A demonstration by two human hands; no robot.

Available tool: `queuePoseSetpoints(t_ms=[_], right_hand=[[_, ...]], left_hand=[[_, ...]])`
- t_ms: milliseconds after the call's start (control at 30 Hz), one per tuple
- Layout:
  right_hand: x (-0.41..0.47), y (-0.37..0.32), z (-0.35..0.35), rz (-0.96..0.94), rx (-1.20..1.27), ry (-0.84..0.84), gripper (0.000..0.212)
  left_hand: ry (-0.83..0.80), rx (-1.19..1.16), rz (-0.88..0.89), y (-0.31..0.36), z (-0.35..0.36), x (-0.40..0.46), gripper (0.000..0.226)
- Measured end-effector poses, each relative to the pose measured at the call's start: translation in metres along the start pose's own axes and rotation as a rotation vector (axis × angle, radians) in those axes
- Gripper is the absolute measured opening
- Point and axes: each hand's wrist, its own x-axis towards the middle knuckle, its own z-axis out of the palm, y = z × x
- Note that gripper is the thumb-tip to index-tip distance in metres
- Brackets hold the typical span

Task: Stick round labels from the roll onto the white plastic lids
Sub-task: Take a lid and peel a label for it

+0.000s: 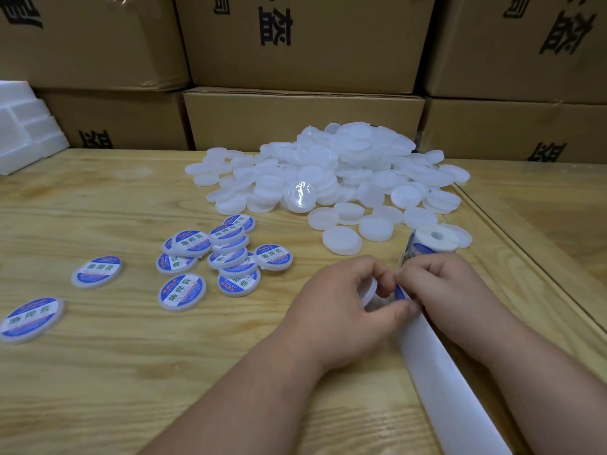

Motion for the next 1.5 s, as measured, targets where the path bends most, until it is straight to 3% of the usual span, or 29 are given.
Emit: queuePoseSetpoints(t_ms=[200, 633, 933, 1133, 1300, 1500], right_hand=[[0.002, 0.003, 0.001, -0.005, 0.008, -0.02, 0.024], [0.002, 0.005, 0.001, 0.01, -0.003, -0.007, 0.022], [0.003, 0.008, -0.001, -0.003, -0.006, -0.014, 0.035], [0.001, 0.003, 0.001, 0.027, 0.089, 0.057, 0.042], [-0.001, -0.003, 0.002, 0.032, 0.119, 0.1, 0.024], [-0.001, 0.005, 0.005, -0.057, 0.16, 0.146, 0.023]], left_hand=[[-0.024, 0.013, -0.003, 0.002, 0.0, -0.001, 0.041], [-0.041, -0.145, -0.056, 0.002, -0.002, 0.0, 0.01], [-0.029, -0.198, -0.065, 0.0, -0.002, 0.002, 0.018], [0.119, -0.332, -0.179, 0.0, -0.003, 0.006, 0.021], [0.29, -0.432, -0.23, 0.003, -0.008, 0.008, 0.024], [0.365, -0.544, -0.285, 0.003, -0.014, 0.009, 0.038]])
